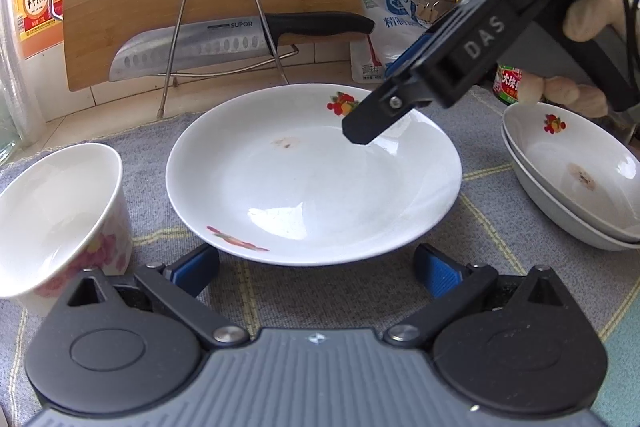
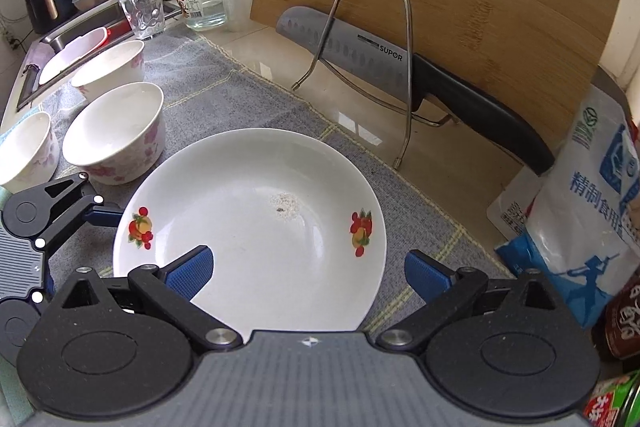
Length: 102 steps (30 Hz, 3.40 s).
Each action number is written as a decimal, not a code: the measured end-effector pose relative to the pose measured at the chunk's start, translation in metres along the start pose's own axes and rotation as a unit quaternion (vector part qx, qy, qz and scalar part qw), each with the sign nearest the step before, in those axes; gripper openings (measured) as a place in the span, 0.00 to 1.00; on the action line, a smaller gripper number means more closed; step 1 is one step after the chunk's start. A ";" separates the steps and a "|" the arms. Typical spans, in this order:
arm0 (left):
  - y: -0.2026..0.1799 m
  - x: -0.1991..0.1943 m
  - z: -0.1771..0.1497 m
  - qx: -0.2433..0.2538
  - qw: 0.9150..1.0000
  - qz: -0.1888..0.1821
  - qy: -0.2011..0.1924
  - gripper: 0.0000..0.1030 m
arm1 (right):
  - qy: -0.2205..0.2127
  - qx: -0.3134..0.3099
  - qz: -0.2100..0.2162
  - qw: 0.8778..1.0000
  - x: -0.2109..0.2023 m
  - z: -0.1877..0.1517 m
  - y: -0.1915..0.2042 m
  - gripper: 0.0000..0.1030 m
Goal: Organize plates and bowls
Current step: 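Lift the flowered plate with the right gripper and carry it toward the plate stack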
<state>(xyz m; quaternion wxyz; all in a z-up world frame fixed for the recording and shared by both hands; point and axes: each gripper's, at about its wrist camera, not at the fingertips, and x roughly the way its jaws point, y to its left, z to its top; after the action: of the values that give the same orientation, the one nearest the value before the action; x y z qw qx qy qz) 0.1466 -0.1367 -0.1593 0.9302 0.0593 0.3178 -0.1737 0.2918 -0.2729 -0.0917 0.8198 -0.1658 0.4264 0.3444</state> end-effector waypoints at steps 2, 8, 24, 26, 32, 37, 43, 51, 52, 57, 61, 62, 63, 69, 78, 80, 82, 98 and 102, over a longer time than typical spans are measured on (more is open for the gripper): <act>0.000 0.000 0.000 -0.001 1.000 0.001 0.001 1.00 | 0.007 -0.001 0.013 1.000 0.011 0.004 -0.006 1.00; 0.000 -0.001 -0.001 -0.002 1.000 0.002 -0.001 1.00 | 0.019 0.008 0.060 0.998 0.031 0.017 -0.025 0.91; 0.001 0.001 0.001 -0.003 1.000 0.004 0.000 1.00 | 0.026 0.030 0.141 0.989 0.050 0.033 -0.043 0.78; 0.000 0.001 0.002 -0.003 1.000 0.005 0.000 1.00 | 0.031 0.043 0.153 0.987 0.050 0.033 -0.047 0.78; 0.001 0.002 0.004 -0.001 1.000 0.006 0.001 0.99 | 0.043 0.052 0.171 0.983 0.049 0.033 -0.051 0.78; 0.001 0.000 0.003 0.003 1.000 0.004 0.003 0.98 | 0.046 0.050 0.171 0.983 0.048 0.031 -0.049 0.78; 0.002 -0.004 0.002 0.010 1.000 -0.003 0.008 0.98 | 0.048 0.053 0.169 0.983 0.044 0.026 -0.044 0.79; 0.003 -0.010 -0.001 0.023 1.000 -0.009 0.018 0.98 | 0.054 0.055 0.170 0.982 0.038 0.020 -0.035 0.79; 0.003 -0.011 -0.002 0.024 0.999 -0.010 0.020 0.98 | 0.053 0.056 0.170 0.982 0.036 0.020 -0.034 0.79; 0.006 -0.019 0.000 0.029 0.999 -0.014 0.020 0.98 | 0.049 0.061 0.173 0.982 0.029 0.018 -0.028 0.79; 0.008 -0.028 0.001 0.038 0.999 -0.018 0.021 0.98 | 0.044 0.068 0.173 0.982 0.021 0.015 -0.023 0.79; 0.008 -0.029 0.001 0.041 0.999 -0.019 0.022 0.98 | 0.041 0.068 0.174 0.981 0.019 0.015 -0.021 0.79; 0.008 -0.031 0.001 0.043 0.999 -0.020 0.022 0.98 | 0.039 0.070 0.174 0.981 0.016 0.014 -0.020 0.79; 0.003 -0.051 0.000 0.054 0.998 -0.030 0.023 0.98 | 0.029 0.071 0.170 0.982 -0.004 0.011 -0.009 0.79; -0.008 -0.073 0.002 0.074 0.996 -0.052 0.020 0.98 | 0.014 0.085 0.154 0.984 -0.036 -0.005 0.001 0.79; -0.011 -0.077 0.002 0.077 0.995 -0.058 0.020 0.98 | 0.010 0.089 0.149 0.985 -0.043 -0.010 0.002 0.79; -0.015 -0.080 0.003 0.080 0.994 -0.064 0.019 0.98 | 0.007 0.092 0.143 0.985 -0.050 -0.015 0.004 0.79; -0.051 -0.095 0.004 0.127 0.985 -0.119 0.010 0.98 | -0.020 0.139 0.096 0.985 -0.104 -0.065 0.003 0.79; -0.061 -0.094 0.006 0.139 0.981 -0.131 0.008 0.98 | -0.025 0.152 0.084 0.984 -0.113 -0.078 0.000 0.79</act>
<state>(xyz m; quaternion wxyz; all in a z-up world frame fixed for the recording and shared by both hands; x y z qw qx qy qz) 0.0588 -0.1679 -0.0976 0.8795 0.1474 0.3026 -0.3365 0.2010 -0.3654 -0.0450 0.8141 0.0062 0.4656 0.3470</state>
